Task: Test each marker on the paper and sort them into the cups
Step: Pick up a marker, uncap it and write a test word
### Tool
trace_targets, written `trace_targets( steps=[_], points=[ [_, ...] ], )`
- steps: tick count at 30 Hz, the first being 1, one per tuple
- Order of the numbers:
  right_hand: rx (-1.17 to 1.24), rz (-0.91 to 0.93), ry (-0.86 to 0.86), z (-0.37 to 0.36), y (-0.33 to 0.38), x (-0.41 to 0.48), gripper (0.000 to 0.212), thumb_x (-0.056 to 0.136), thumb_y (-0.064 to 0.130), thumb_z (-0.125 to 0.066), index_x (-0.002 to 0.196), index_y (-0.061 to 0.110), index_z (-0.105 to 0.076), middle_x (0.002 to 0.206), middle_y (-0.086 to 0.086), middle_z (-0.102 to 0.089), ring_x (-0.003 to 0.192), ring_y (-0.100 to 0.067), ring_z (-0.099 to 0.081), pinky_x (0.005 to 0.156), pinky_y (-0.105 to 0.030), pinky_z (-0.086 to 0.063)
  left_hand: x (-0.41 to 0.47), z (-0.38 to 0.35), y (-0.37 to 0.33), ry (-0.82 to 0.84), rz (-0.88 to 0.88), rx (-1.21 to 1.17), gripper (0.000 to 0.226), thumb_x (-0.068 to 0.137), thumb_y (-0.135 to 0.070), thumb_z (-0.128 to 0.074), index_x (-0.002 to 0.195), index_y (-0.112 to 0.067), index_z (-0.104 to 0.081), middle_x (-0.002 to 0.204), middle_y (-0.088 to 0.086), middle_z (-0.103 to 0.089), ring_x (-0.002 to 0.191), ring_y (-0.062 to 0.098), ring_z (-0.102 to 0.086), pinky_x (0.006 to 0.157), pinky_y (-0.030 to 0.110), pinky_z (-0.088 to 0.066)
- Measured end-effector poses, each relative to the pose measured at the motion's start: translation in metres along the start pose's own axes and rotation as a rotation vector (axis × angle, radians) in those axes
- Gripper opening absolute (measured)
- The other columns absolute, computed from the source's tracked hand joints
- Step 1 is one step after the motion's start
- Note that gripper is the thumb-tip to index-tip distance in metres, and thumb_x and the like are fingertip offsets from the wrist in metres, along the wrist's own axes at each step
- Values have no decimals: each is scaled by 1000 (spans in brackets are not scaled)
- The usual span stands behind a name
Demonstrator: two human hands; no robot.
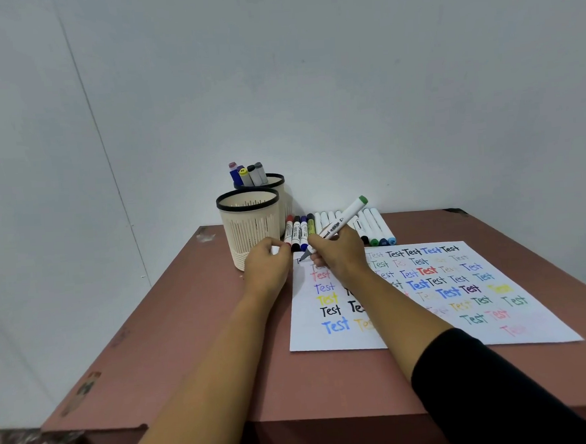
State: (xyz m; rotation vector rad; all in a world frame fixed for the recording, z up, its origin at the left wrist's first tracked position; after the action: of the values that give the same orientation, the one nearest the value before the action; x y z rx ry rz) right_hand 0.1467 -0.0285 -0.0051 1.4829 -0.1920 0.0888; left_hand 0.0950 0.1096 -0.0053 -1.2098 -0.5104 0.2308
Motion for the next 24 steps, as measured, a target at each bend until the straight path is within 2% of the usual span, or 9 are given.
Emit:
trace_targets(
  steps=[2, 6, 12, 17, 21, 24],
  points=[
    [12, -1, -18, 1, 0, 0, 12, 79, 11, -65, 82, 3, -57, 67, -9, -65, 51, -15, -61, 57, -29, -56, 0, -1, 0, 7, -6, -5, 14, 70, -31, -48, 70, -23, -60, 72, 8, -64, 78, 32, -61, 81, 50, -53],
    [-4, 13, -19, 0, -1, 0, 15, 79, 10, -66, 73, 11, -52, 65, -7, -63, 51, -15, -59, 59, -32, -55, 1, -2, 1, 17, -15, -1, 18, 66, -34, -47, 70, -23, -60, 72, 9, -64, 81, 35, -63, 81, 50, -53],
    [-5, 7, 12, -1, 0, -1, 14, 81, 11, -65, 74, 10, -53, 67, -6, -63, 53, -14, -61, 61, -32, -56, 3, -2, 4, 4, -32, 21, 12, 79, -23, -52, 70, -23, -60, 75, 9, -65, 82, 33, -63, 82, 49, -52],
    [31, 2, -51, 3, 0, 1, 18, 80, 10, -64, 72, 12, -49, 65, -8, -60, 48, -16, -55, 49, -27, -49, 5, -2, 5, 11, -33, 12, 14, 81, -19, -52, 69, -23, -59, 69, 6, -63, 73, 28, -59, 80, 49, -53],
    [8, -5, -38, 1, -1, 1, 17, 79, 10, -65, 71, 12, -50, 67, -8, -61, 51, -18, -57, 55, -30, -52, 5, -3, 6, 11, -30, 2, 15, 80, -17, -52, 68, -22, -59, 64, 4, -61, 70, 26, -57, 79, 50, -53],
    [12, -10, -40, 1, -1, 2, 17, 78, 11, -65, 71, 12, -50, 68, -9, -60, 49, -16, -56, 50, -27, -51, 6, -3, 6, 11, -35, 10, 15, 81, -16, -52, 69, -23, -60, 65, 5, -62, 70, 26, -58, 79, 48, -54]
  ],
)
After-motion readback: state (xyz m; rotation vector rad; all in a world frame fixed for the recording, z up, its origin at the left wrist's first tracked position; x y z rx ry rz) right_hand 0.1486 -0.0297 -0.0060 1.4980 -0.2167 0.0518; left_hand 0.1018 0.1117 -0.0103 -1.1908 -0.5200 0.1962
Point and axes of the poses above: each hand's wrist, its own x-axis towards the middle knuckle, its own z-axis out of the back of the hand, y = z × x, the point moved 5 cm from there along x, towards the middle knuckle
